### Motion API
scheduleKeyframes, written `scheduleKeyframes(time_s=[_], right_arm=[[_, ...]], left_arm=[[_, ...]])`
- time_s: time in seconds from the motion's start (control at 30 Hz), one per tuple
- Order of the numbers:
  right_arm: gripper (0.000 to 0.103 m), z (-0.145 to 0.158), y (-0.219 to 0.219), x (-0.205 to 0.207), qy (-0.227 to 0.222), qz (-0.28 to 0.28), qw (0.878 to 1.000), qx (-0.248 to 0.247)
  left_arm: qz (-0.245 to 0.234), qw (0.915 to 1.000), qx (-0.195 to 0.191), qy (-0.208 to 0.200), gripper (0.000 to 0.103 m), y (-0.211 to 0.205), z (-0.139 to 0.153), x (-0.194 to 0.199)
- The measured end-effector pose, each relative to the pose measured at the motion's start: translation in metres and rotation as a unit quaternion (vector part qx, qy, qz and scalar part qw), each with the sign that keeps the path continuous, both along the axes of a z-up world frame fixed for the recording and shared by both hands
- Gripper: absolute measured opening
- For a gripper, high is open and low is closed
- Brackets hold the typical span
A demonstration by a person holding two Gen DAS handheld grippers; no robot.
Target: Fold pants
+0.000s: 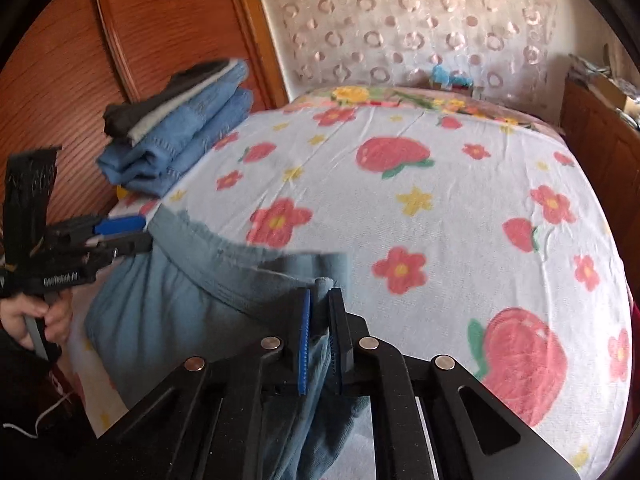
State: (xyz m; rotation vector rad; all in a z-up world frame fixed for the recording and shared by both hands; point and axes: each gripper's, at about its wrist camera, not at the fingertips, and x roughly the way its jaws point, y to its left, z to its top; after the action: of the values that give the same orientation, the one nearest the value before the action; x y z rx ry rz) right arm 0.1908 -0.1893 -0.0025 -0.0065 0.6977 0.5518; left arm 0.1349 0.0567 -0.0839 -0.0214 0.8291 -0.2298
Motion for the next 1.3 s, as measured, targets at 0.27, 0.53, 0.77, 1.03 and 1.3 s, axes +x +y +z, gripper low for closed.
scheduleKeyframes(time_s=[0.27,0.53,0.77,1.03,1.3], right_arm=[[0.007,-0.004,0.000,-0.002,-0.010,-0.020,1.000,-0.005],[0.007,-0.008,0.004,0.001,-0.010,-0.025,0.999,-0.017],[0.007,-0.008,0.002,0.000,-0.009,-0.026,0.999,-0.017],[0.021,0.001,-0.008,-0.012,-0.017,-0.037,0.999,-0.012],[0.026,0.005,-0.030,-0.063,-0.019,-0.046,0.999,-0.011]], left_arm=[[-0.008,0.9997,0.004,0.022,0.053,-0.004,-0.012,0.001],[-0.010,0.9997,0.006,0.020,0.062,-0.005,-0.018,0.000],[-0.009,0.9997,0.013,0.018,0.086,-0.004,-0.021,0.001],[-0.006,0.9997,0.013,0.021,0.086,-0.003,-0.020,0.000],[0.002,0.9999,0.006,-0.012,0.086,-0.001,-0.003,-0.025]])
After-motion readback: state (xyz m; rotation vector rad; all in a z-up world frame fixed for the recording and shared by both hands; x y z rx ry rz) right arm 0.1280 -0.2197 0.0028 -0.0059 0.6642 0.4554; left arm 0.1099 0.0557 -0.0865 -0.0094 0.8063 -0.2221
